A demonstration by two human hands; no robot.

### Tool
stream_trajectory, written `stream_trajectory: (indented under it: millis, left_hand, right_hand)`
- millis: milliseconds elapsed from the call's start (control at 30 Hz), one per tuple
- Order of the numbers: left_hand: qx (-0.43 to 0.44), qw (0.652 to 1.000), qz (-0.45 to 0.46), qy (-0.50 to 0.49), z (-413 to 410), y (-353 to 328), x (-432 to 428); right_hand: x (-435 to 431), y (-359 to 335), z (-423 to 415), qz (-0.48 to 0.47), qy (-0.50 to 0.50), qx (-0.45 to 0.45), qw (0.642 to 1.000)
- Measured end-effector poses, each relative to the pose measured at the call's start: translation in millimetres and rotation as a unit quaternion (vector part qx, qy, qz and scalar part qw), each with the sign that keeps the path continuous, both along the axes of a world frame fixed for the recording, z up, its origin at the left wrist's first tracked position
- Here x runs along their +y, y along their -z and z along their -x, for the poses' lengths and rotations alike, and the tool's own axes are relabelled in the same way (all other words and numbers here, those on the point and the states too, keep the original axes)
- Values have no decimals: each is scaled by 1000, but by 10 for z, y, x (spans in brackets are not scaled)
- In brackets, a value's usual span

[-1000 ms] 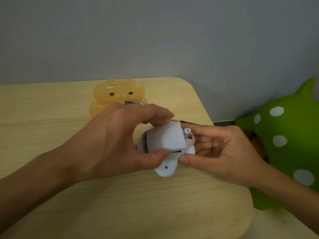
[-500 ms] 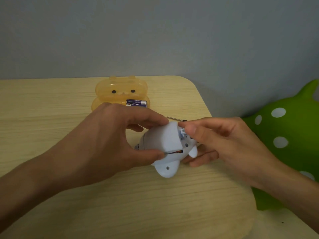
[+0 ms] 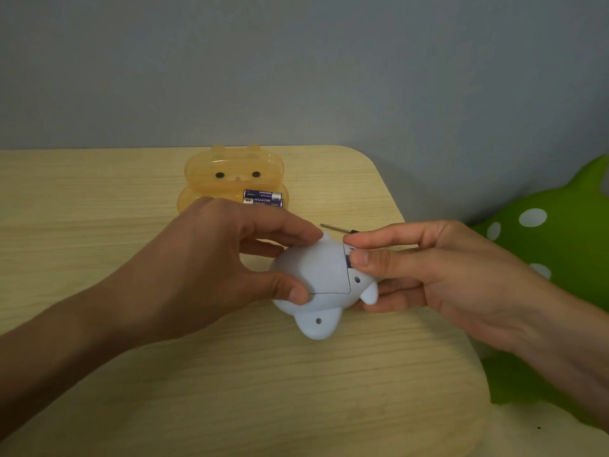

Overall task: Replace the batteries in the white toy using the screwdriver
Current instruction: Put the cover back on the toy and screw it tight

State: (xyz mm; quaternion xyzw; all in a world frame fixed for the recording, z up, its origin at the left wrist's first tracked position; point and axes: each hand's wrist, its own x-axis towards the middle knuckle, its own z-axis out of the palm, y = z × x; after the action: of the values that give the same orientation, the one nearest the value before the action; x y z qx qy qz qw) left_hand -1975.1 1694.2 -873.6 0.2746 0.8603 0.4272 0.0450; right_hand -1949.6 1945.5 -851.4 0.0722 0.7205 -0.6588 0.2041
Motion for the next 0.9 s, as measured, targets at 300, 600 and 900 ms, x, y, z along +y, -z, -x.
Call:
stream_trajectory:
  millis: [300,600,900]
  left_hand:
    - [46,998,-23,31,-85,236,-40]
    - [32,998,-51,11,-138,377,-71]
    - [90,994,-58,-3,-121,395,-73]
  right_hand:
    - [154,53,27,34,-48,-34,998]
    - [500,208,244,-395,2,304,867]
    - [485,547,340,-396,8,360,845]
